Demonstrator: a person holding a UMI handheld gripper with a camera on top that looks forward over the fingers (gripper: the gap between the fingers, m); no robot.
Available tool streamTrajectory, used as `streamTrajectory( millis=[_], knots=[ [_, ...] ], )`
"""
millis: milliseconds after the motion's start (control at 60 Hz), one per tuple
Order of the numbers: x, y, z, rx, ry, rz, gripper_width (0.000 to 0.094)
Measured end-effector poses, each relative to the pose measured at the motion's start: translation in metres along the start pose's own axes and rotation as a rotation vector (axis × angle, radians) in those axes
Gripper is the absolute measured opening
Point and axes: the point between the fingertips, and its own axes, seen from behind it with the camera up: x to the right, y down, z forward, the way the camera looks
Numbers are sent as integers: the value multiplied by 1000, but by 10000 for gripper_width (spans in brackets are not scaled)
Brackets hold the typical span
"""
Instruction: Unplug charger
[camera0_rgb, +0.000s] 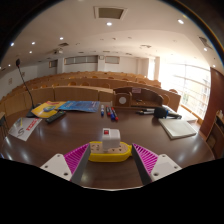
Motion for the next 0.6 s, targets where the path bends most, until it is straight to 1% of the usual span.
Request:
streamTrajectory(
  millis=[50,183,283,333,433,517,600],
  knots=[
    [1,-7,21,19,6,-4,808],
    [1,-12,59,12,15,45,606],
    [-1,-9,75,-1,8,59,511],
    [-1,-7,79,-5,7,59,409],
    [0,-8,79,7,11,71,368],
    [-1,-8,79,4,19,49,285],
    [-2,-11,79,4,33,49,248]
  ],
)
